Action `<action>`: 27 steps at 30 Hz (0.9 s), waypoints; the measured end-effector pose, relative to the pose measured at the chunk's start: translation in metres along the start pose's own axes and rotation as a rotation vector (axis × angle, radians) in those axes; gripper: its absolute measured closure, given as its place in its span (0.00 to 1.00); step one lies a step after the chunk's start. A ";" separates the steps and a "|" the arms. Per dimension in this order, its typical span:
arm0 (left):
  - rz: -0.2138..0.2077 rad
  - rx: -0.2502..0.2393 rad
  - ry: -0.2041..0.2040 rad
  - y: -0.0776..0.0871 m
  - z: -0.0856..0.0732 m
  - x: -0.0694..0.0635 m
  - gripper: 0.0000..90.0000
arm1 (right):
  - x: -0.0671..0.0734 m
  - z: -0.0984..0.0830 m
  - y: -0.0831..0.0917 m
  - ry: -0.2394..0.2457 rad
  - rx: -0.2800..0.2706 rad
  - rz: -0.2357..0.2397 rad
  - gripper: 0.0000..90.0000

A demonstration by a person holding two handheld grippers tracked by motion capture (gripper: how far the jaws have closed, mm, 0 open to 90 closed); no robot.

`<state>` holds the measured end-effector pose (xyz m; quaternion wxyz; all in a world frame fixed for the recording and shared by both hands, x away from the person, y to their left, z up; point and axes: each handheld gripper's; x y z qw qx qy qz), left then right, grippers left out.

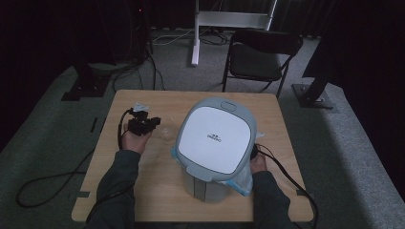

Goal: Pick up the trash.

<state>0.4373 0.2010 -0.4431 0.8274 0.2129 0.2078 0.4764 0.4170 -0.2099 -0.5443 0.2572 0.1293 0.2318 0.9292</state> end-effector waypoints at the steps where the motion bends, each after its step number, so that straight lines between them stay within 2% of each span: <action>1: -0.002 -0.006 -0.005 0.001 0.002 -0.001 0.95 | 0.000 0.000 0.000 0.000 0.000 0.000 1.00; 4: -0.012 -0.017 -0.013 0.005 0.006 -0.003 0.95 | 0.000 0.000 0.000 0.000 0.000 0.000 1.00; 9: -0.058 -0.056 -0.013 0.015 0.015 -0.008 0.95 | 0.000 0.000 0.000 0.000 0.001 0.000 1.00; 12: -0.072 -0.073 -0.018 0.020 0.019 -0.011 0.95 | 0.000 0.000 0.000 0.000 0.001 0.000 1.00; 18: -0.099 -0.094 -0.021 0.025 0.025 -0.014 0.95 | 0.000 0.000 0.000 0.000 0.001 0.000 1.00; 21: -0.127 -0.109 -0.025 0.028 0.031 -0.018 0.95 | 0.000 0.000 0.000 0.000 0.001 0.000 1.00; 27: -0.158 -0.140 -0.050 0.037 0.042 -0.026 0.95 | 0.000 0.000 0.000 -0.001 0.001 0.000 1.00</action>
Point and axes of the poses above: each handheld gripper's, and its own axes: y roughly backward along the jaws, z roughly out of its top, x roughly to its left, and after that the axes turned 3 degrees about -x, right-handed
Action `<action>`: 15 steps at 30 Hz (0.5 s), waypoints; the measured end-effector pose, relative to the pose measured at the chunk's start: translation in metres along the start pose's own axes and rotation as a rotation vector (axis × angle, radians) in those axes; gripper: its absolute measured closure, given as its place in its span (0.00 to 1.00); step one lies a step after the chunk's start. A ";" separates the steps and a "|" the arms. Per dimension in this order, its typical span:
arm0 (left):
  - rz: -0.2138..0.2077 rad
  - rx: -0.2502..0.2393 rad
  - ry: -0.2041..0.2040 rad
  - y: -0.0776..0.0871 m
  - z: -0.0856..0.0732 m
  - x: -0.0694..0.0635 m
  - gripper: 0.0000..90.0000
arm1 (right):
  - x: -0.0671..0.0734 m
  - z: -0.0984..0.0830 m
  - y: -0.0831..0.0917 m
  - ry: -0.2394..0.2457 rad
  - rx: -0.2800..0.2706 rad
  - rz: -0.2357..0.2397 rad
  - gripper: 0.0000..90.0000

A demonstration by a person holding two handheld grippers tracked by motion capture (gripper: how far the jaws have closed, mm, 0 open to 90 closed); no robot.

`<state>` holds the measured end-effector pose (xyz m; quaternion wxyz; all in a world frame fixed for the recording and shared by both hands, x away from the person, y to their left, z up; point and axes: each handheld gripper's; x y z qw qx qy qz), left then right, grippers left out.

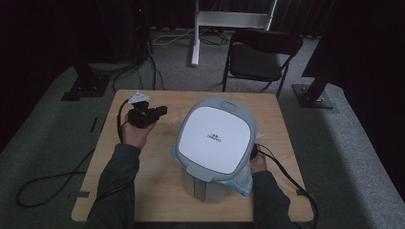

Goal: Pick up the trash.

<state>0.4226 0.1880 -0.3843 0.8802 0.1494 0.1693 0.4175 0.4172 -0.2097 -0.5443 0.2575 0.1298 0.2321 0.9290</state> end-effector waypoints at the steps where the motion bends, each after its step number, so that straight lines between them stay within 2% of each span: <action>1: 0.000 0.000 0.000 0.000 0.000 0.000 0.95 | 0.000 0.000 0.000 0.000 0.000 0.000 1.00; 7: -0.033 -0.029 -0.017 0.006 0.012 -0.007 0.95 | 0.000 0.000 0.000 -0.001 0.001 0.001 1.00; 15: -0.056 -0.051 -0.033 0.010 0.021 -0.016 0.95 | 0.000 0.000 0.000 -0.002 0.004 0.002 1.00</action>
Point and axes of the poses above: each handheld gripper's, and its own axes: y roughly backward along the jaws, z roughly out of its top, x roughly to its left, and after that the axes turned 3 degrees about -x, right-handed
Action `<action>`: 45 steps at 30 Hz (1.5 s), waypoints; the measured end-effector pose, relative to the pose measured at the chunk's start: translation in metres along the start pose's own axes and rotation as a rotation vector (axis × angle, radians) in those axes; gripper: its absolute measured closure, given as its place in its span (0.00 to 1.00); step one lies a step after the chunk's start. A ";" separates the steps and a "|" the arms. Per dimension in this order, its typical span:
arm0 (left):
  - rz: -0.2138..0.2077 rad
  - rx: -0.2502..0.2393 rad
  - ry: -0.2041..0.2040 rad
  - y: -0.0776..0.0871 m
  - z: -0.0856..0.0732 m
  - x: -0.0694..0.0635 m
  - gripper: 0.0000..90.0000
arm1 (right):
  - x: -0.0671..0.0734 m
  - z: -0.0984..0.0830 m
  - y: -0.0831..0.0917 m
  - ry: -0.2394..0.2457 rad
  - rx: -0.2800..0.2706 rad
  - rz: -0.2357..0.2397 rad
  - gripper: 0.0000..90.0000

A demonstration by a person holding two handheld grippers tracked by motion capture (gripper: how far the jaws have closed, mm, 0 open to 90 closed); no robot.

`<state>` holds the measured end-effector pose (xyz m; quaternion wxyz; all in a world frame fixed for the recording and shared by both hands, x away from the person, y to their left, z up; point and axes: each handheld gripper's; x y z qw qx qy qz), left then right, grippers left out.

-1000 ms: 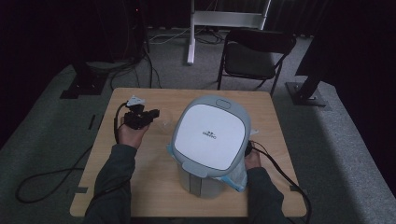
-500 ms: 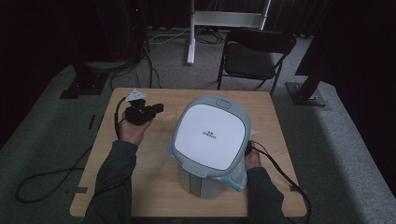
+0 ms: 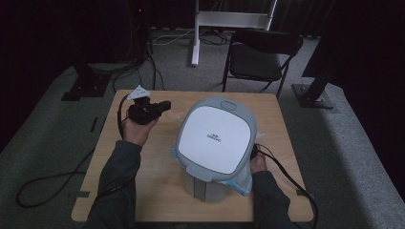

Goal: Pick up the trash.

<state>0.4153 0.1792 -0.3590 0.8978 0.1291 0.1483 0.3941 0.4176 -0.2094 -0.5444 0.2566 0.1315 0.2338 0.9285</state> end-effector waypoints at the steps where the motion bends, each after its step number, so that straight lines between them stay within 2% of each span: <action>1: -0.004 -0.007 -0.003 0.001 0.002 -0.002 0.95 | 0.000 0.000 0.000 0.001 0.002 0.000 1.00; 12: -0.032 -0.041 -0.018 0.008 0.019 -0.010 0.95 | 0.000 0.000 0.000 -0.001 0.004 0.000 1.00; 21: -0.081 -0.093 -0.017 0.014 0.036 -0.019 0.95 | 0.000 0.000 -0.001 -0.002 0.005 0.001 1.00; 32: -0.142 -0.127 -0.001 0.016 0.041 -0.023 0.95 | 0.000 0.000 -0.001 -0.001 0.008 0.001 1.00; 45: -0.226 -0.144 0.057 0.004 0.037 -0.022 0.95 | 0.000 0.000 -0.001 0.003 0.011 0.001 1.00</action>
Point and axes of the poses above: each handheld gripper's, and its own axes: y roughly backward along the jaws, z roughly out of its top, x roughly to its left, and after that the axes turned 3 degrees about -x, right-handed
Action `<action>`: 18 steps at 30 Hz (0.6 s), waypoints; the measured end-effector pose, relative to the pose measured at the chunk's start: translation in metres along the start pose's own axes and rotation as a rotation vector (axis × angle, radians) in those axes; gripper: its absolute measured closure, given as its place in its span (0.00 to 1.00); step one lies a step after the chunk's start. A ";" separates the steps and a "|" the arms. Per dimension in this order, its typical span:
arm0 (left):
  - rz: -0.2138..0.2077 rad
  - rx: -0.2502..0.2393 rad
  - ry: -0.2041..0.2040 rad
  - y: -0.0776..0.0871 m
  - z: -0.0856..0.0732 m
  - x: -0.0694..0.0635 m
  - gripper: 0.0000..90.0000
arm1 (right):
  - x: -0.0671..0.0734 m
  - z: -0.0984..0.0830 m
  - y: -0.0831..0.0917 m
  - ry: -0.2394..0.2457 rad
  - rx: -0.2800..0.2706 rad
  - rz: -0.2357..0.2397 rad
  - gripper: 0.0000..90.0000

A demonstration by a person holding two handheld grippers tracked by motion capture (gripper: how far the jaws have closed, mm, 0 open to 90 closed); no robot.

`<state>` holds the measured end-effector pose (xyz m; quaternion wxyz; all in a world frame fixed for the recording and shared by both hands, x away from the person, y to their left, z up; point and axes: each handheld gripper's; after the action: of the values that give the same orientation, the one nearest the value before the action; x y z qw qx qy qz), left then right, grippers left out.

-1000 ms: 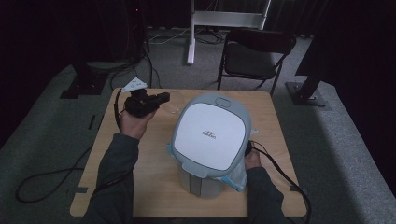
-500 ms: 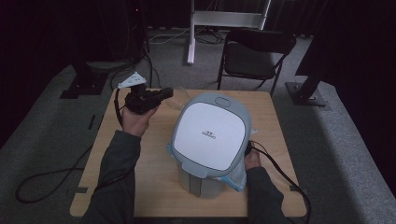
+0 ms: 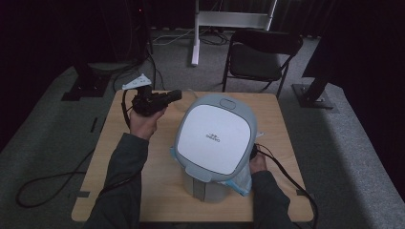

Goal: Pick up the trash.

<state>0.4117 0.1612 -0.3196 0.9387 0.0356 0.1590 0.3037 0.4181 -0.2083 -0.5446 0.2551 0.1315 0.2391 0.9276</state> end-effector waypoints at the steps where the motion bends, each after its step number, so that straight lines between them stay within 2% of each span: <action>1: -0.002 0.002 0.001 -0.001 -0.001 0.000 0.95 | 0.000 0.000 0.000 0.000 0.000 0.000 1.00; 13: -0.044 0.033 0.027 -0.013 -0.010 0.000 0.96 | 0.000 0.000 0.000 0.001 0.000 0.000 1.00; 17: -0.050 0.028 0.035 -0.013 -0.010 0.001 0.96 | 0.000 0.000 0.000 -0.001 0.000 -0.001 1.00; 18: -0.053 0.012 0.042 -0.010 -0.009 0.002 0.96 | 0.000 0.000 0.000 0.004 0.001 0.001 1.00</action>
<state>0.4161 0.1537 -0.3299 0.9427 0.0305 0.1812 0.2783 0.4180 -0.2082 -0.5447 0.2540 0.1298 0.2402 0.9279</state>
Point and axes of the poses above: each handheld gripper's, and its own axes: y roughly backward along the jaws, z roughly out of its top, x roughly to its left, and after that the axes turned 3 degrees about -x, right-handed
